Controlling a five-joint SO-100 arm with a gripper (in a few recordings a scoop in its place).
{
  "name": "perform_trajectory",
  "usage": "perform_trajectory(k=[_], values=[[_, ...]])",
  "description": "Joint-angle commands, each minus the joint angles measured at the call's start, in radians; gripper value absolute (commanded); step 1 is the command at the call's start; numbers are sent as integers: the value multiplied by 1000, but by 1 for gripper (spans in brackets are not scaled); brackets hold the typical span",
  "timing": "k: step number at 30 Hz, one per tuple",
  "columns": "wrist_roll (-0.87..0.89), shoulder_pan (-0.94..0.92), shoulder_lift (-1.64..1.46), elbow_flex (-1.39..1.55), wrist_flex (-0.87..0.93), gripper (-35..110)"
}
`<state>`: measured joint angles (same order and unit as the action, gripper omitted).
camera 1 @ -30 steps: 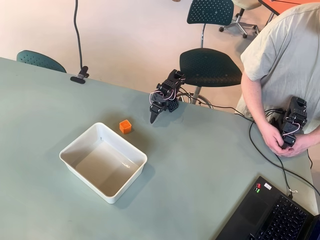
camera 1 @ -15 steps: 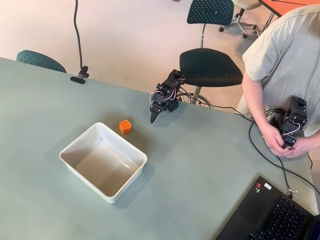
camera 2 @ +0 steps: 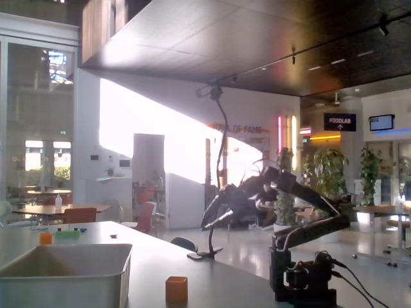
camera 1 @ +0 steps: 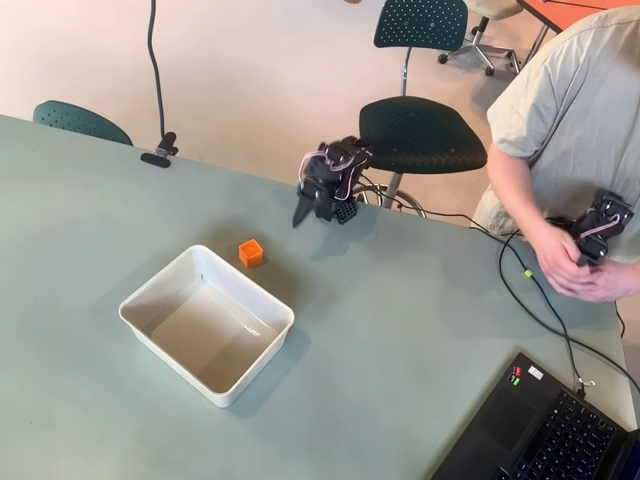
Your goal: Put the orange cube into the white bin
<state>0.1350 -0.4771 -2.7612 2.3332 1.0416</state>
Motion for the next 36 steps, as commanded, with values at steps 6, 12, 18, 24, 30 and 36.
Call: perform_trajectory(k=[6, 12, 18, 24, 30, 36], values=[[5, -199, 698, -522, 262, -1], [3, -189, 996, -882, 543, -1], [-8, -153, 1131, -1068, 589, -1], [2, -52, 1273, -1074, 588, 5], [3, -51, 1312, -1063, 591, 31], [0, -60, 1319, -1060, 594, 47]])
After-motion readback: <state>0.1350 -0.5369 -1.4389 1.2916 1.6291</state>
